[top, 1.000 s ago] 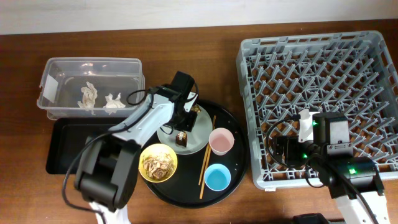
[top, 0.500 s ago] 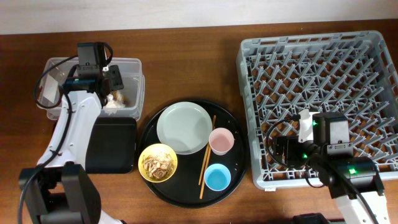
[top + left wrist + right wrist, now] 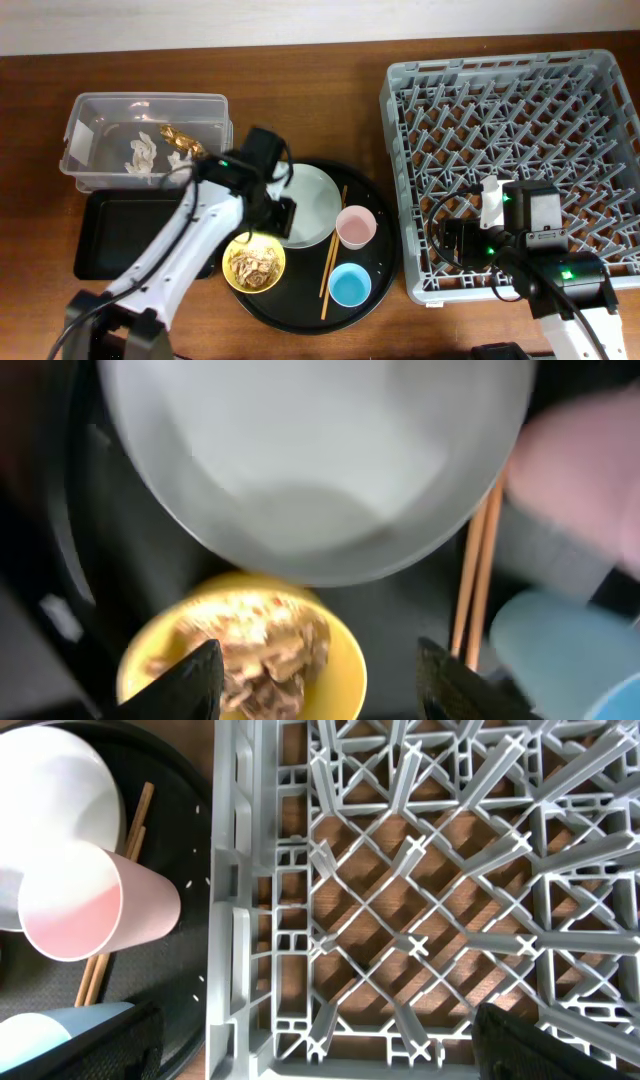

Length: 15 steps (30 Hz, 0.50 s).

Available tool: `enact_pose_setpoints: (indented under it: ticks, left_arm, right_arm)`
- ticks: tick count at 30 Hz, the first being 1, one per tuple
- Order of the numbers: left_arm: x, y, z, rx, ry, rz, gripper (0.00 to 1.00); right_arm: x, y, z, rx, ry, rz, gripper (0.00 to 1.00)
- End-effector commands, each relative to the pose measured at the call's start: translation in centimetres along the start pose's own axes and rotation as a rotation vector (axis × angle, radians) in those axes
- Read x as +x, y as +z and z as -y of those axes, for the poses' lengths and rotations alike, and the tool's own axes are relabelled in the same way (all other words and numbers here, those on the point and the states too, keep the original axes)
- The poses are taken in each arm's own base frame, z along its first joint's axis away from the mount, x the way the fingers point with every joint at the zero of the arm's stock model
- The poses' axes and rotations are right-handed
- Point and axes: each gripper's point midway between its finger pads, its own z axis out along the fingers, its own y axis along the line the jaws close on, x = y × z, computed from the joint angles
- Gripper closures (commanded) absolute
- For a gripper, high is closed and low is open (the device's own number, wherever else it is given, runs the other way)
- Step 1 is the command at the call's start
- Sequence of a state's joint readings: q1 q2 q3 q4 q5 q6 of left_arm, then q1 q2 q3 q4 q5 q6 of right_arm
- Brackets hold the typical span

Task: Sort waste into correct bins and load items into the dishwasher rack
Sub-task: 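Grasp the gold wrapper and drop it into the clear bin, then grasp the yellow bowl and tip its rice onto the black tray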

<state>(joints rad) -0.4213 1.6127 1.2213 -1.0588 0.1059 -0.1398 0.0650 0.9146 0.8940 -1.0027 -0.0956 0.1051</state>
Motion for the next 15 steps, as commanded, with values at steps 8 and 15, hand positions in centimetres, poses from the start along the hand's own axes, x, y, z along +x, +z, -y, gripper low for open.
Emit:
enact_pose_setpoints:
  ticks: [8, 15]
  left_arm:
    - [6.3, 6.3, 1.6, 0.076, -0.026, -0.173, 0.53]
    - [6.6, 7.5, 3.1, 0.034, 0.072, -0.165, 0.62]
  right_arm:
    - [-0.4, -0.4, 0.0, -0.004, 0.012, 0.014, 0.01]
    - [-0.4, -0.3, 0.0, -0.004, 0.012, 0.012, 0.01]
